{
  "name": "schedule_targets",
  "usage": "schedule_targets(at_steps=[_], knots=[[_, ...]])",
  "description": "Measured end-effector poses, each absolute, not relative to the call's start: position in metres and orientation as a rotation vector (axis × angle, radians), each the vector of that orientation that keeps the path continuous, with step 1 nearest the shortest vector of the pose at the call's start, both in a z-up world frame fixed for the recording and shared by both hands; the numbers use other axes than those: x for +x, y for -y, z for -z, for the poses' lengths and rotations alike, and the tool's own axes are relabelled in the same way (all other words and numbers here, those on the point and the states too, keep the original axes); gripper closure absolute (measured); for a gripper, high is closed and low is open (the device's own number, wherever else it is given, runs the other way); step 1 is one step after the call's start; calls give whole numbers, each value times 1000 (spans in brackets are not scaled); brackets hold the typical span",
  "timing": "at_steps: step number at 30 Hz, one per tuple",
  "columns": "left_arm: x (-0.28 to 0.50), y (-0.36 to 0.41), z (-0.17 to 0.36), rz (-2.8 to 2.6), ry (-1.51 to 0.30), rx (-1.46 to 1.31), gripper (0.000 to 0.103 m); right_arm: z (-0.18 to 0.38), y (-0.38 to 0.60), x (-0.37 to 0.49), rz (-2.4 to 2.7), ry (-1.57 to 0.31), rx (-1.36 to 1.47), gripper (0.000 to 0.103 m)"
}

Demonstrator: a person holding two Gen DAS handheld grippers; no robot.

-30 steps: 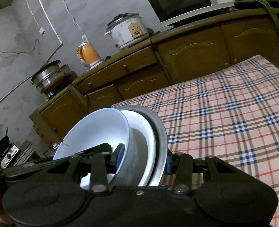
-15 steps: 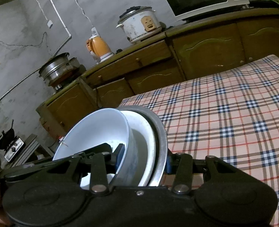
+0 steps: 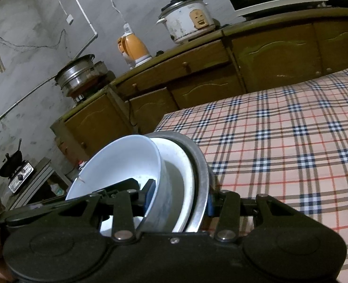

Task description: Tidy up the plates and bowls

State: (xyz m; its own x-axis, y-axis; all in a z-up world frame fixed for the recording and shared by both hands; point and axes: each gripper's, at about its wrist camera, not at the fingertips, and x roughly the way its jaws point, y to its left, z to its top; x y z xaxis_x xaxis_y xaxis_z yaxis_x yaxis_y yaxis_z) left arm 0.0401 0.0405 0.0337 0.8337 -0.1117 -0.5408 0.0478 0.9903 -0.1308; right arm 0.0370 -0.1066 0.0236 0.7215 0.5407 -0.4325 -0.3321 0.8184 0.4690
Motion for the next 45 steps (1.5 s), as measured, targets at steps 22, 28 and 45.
schedule_targets(at_steps=[22, 28, 45], knots=[[46, -87, -25, 36, -595, -136, 31, -12, 53, 59, -544, -628, 348, 51], [52, -99, -21, 32, -604, -140, 31, -9, 38, 65, -547, -640, 342, 51], [92, -134, -31, 31, -598, -113, 31, -18, -1, 110, -557, -632, 361, 51]])
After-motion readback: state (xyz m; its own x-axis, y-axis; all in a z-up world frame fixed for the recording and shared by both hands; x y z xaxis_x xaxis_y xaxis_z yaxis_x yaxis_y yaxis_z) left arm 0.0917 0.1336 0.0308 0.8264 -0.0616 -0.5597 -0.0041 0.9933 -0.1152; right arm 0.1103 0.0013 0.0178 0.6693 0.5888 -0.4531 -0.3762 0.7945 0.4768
